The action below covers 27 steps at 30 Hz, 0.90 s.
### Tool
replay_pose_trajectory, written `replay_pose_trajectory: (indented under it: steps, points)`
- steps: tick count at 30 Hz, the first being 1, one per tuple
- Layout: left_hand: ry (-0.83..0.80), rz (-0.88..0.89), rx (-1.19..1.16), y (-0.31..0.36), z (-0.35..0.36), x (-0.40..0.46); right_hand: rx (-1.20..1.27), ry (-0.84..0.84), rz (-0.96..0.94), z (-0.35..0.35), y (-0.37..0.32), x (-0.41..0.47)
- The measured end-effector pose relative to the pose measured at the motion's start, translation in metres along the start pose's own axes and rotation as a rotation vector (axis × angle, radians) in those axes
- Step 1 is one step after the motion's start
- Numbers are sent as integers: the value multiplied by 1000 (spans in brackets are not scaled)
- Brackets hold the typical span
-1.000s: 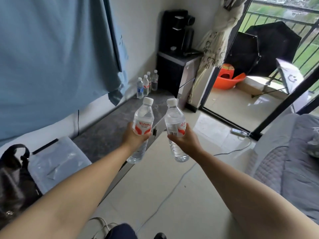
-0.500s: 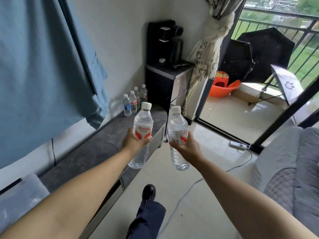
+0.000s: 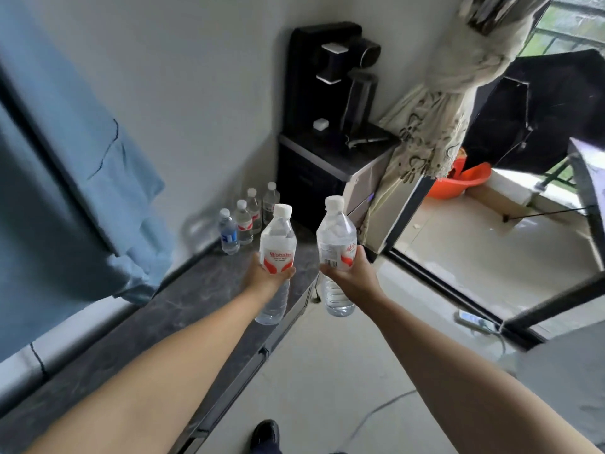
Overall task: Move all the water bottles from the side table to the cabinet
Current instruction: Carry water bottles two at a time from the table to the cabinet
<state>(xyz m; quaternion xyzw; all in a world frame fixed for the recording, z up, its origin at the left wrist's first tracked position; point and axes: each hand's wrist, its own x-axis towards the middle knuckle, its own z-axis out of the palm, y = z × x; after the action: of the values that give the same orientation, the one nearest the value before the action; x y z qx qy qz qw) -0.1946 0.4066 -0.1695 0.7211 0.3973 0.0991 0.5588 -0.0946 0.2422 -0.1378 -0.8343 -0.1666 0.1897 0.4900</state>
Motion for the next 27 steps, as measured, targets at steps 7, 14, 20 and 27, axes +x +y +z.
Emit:
replay_pose_trajectory:
  steps: [7, 14, 20, 27]
  points:
    - [-23, -144, -149, 18, 45, 77, -11, -76, 54, -4, 11, 112]
    - [189, -267, -356, 24, 110, 185, -46, -240, 66, 14, 38, 274]
    - [414, -329, -344, -8, 136, 286, -90, -295, 121, 75, 85, 374]
    - [620, -244, -276, -65, 156, 383, -49, -274, 192, 163, 138, 453]
